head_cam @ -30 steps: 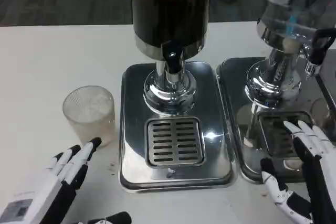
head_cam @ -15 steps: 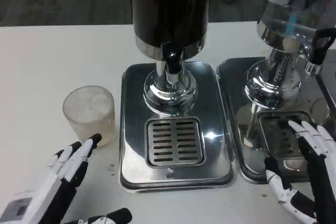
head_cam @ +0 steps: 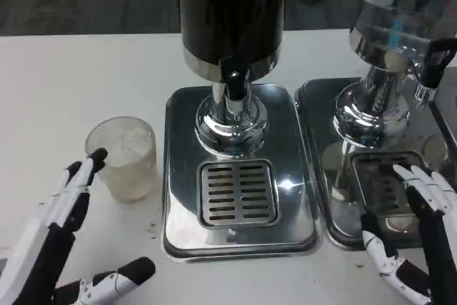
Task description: Grasp the cup under the faucet to collect the drink, then remove the cup.
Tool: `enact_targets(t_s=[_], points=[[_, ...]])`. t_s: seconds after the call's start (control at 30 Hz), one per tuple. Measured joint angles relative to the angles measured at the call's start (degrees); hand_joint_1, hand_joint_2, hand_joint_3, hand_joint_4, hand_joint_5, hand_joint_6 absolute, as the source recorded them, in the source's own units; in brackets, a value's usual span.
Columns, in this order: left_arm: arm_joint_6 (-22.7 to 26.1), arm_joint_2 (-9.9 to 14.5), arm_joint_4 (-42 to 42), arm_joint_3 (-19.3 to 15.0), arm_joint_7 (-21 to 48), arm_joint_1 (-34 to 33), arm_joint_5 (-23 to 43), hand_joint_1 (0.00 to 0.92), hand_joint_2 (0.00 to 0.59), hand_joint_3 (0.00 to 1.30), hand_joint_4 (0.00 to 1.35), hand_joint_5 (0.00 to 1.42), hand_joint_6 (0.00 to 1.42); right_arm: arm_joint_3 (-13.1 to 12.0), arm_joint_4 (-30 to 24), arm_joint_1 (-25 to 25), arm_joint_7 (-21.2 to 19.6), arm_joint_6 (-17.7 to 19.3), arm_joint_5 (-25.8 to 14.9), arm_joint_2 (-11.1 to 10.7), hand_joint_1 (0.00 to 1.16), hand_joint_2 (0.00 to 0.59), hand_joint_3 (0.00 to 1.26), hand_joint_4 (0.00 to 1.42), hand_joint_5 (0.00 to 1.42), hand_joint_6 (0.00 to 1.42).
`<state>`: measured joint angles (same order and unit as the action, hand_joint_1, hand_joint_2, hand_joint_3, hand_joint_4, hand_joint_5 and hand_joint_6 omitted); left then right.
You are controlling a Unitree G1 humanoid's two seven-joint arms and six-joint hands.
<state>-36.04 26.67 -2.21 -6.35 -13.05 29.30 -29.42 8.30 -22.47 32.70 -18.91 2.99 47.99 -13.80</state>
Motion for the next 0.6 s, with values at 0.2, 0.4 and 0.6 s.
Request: enact_targets(t_s=[0.2, 0.4, 0.6], points=[[-1.98, -0.16, 2.69, -1.94, -0.06, -2.72, 2.95, 0.024, 0.022, 0.00, 0.00, 0.09, 0.20, 0.86, 0.32, -0.52, 0.00, 0.00, 0.06, 0.53, 0.43, 0.437, 0.23, 0.15, 0.12, 0.25], [-2.70, 0.50, 6.86, -2.33, 1.27, -7.65, 6.47, 0.055, 0.017, 0.00, 0.01, 0.13, 0.22, 1.42, 0.32, -0.99, 0.00, -0.04, 0.47, 1.02, 0.43, 0.437, 0.23, 0.16, 0.12, 0.25], [-2.87, 1.08, 9.61, -2.95, 1.69, -11.26, 6.80, 0.074, 0.019, 0.00, 0.03, 0.17, 0.26, 1.70, 0.32, -0.96, -0.01, -0.04, 1.30, 1.90, 0.43, 0.437, 0.23, 0.17, 0.12, 0.25]])
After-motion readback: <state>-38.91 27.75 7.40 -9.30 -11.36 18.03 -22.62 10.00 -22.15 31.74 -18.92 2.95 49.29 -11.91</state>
